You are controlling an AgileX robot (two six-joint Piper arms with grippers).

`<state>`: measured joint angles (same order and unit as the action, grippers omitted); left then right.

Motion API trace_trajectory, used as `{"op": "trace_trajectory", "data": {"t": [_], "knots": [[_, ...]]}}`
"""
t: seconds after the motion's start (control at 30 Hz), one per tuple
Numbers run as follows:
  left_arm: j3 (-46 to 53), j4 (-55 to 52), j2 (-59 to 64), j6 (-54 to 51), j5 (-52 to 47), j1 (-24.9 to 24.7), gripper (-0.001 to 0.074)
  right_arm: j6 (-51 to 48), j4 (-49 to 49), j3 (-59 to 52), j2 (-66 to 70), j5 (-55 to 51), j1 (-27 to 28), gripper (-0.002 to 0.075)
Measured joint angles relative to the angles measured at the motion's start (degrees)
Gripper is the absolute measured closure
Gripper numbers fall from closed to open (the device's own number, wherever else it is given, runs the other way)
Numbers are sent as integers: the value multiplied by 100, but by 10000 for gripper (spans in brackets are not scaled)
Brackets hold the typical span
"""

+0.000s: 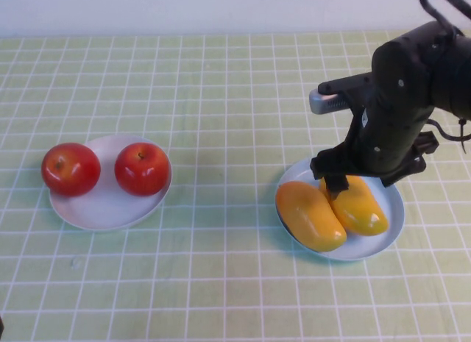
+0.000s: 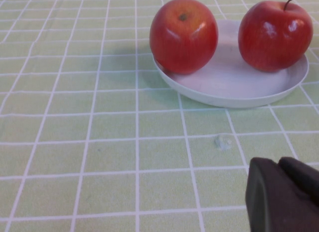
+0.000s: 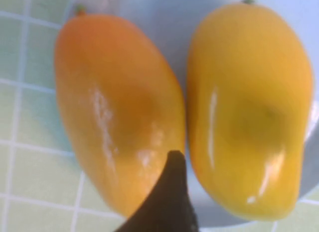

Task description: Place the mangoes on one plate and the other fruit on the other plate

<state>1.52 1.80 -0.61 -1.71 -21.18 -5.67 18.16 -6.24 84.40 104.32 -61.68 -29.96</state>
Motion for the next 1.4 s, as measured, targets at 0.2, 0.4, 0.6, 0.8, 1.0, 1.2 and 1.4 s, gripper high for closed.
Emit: {"op": "trace_trajectory", "data": {"t": [0.2,0.4,0.6,0.8,1.0,1.2,1.4], "knots": [[0,0,0,0,0,0,733,-11,8,0,-509,-259,-3,125],[0,0,0,0,0,0,733,-66,8,-11,-1310,-815,-3,412],[0,0,0,0,0,0,733,-251,58,-482,-2212,-883,-3,701],[0,0,0,0,0,0,733,-306,432,-1117,-3188,-951,-3,732],[0,0,0,0,0,0,733,-306,396,-1497,-3700,-964,-3,740],[0,0,0,0,0,0,733,-265,148,-2473,-4133,-126,40,741],[0,0,0,0,0,0,733,-227,113,-4751,-5347,2909,1099,741]]}}
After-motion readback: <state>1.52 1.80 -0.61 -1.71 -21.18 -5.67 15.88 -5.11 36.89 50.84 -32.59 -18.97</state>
